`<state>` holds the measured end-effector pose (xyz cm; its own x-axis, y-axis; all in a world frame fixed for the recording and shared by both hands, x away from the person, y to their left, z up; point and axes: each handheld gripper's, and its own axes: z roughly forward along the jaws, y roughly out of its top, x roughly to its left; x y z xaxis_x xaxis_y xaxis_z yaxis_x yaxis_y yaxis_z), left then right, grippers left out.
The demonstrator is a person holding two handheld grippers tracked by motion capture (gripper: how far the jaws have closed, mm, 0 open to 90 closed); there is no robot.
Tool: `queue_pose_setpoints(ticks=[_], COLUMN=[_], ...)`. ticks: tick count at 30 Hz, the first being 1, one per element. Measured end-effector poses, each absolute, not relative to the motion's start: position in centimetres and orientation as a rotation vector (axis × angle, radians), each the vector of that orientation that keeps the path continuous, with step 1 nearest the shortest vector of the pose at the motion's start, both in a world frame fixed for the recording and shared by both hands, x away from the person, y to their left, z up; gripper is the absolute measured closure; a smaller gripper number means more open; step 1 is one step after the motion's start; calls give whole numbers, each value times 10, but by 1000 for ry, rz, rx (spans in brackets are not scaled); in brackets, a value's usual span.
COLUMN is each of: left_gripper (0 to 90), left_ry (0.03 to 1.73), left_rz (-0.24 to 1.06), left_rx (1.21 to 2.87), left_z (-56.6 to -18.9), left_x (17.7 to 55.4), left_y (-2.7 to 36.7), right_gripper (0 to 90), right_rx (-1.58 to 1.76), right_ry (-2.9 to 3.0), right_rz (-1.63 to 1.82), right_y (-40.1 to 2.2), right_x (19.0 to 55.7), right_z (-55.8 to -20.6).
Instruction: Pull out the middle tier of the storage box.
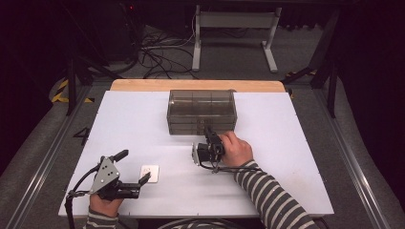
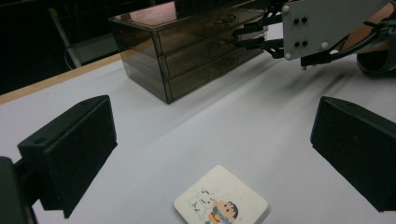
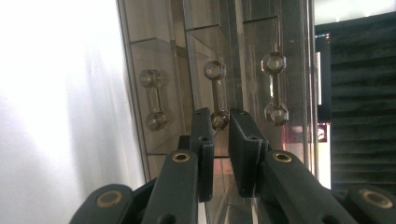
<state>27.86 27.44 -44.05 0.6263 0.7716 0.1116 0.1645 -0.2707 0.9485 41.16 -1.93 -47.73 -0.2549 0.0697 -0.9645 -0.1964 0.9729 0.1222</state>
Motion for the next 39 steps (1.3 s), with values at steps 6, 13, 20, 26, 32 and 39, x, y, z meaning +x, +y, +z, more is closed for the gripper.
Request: queue_pose_setpoints(ticks=[6,13,20,26,32,39], left_gripper=[10,11,11,11,10,11], left_ry=[753,755,753,758,755,758], left_rz=[711,713,710,709,713,709], left_rx=[1781,1779,1783,1779,1779,1779], left_z=[-440,-440,-440,-440,-440,-440], left_x=[279,279,279,278,278,278], left_y=[274,274,274,274,275,274], right_gripper=[807,802,799,801,792,787], right_rx=[-93,-73,-68,-88,-82,-35], right_ry=[1826,1850,1862,1863,1876,1904], right_rz=[258,260,279,287,322,391], right_y=[-20,-21,-22,-21,-23,-30], right_x=[406,399,397,397,396,392], right_z=[-477,-479,-479,-477,-472,-456])
